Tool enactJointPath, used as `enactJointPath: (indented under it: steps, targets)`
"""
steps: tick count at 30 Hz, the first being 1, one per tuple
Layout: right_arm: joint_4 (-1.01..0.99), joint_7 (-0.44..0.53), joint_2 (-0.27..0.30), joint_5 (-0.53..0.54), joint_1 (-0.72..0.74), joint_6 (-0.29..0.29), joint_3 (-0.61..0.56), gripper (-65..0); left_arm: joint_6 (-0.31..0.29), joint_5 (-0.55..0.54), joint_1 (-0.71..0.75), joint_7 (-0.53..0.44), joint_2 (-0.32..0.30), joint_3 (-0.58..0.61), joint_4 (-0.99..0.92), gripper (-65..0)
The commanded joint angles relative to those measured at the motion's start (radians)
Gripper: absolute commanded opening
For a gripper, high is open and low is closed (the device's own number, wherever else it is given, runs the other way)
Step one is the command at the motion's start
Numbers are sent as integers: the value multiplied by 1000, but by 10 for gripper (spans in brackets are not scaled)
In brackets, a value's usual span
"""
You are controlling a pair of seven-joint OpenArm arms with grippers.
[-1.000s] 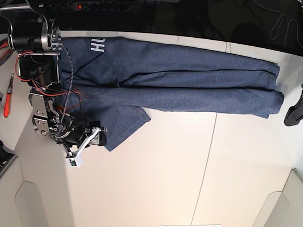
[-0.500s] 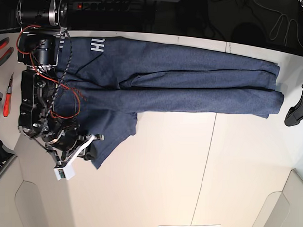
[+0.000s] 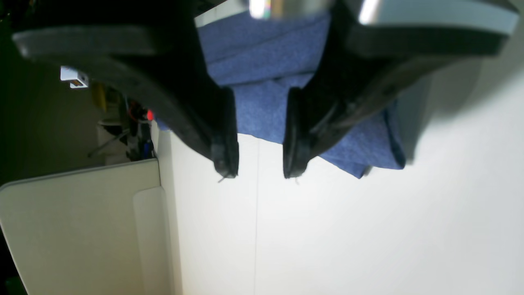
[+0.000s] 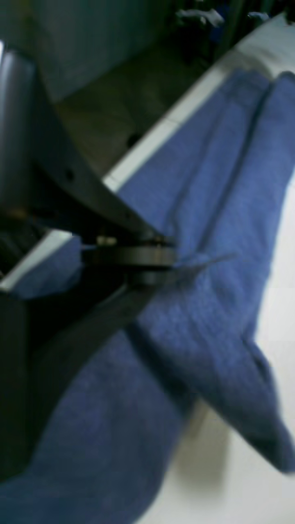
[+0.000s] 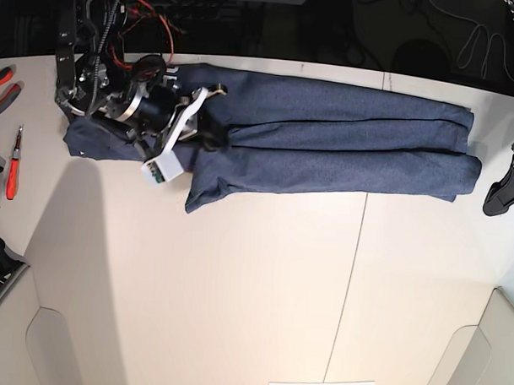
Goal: Layout the t-shirt on the table in an organized manner, then fold the t-shirt properly
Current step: 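Grasp the shirt end with the right gripper and fold it inward, then grasp the opposite shirt end with the left gripper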
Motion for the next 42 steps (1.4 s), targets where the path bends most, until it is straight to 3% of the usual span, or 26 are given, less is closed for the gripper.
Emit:
enactJointPath:
  steps: [1, 9, 11, 13, 20, 25, 30, 35, 42]
  targets:
    - [19, 31, -2, 22, 2, 5, -19, -650, -9, -27, -11, -11, -28, -6, 15, -426]
    - [19, 27, -4, -26, -23, 5, -146, -650, -9, -27, -10, -11, -28, -6, 15, -426]
    - [19, 27, -3, -50, -23, 19, -163, -460, -9, -27, -11, -11, -28, -6, 15, -426]
    - [19, 27, -3, -62, -23, 19, -169, -361, -9, -27, -11, -11, -28, -6, 15, -426]
    - [31, 84, -4, -114, -9, 19, -134, -361, -9, -27, -10, -15, -26, -29, 15, -426]
    - [63, 100, -3, -113, -9, 19, -44, -362, -9, -27, 5, -11, -19, -178, 15, -424]
    - [63, 100, -3, -98, -9, 19, 45, -362, -9, -27, 101, -11, -13, -211, 15, -273]
    - [63, 98, -3, -44, -10, 21, 64, -362, -9, -24, 177, -77, 40, -211, 15, -271]
    - [63, 98, -3, -53, -10, 35, 52, -362, -9, 273, 175, -298, 121, -174, 15, -271]
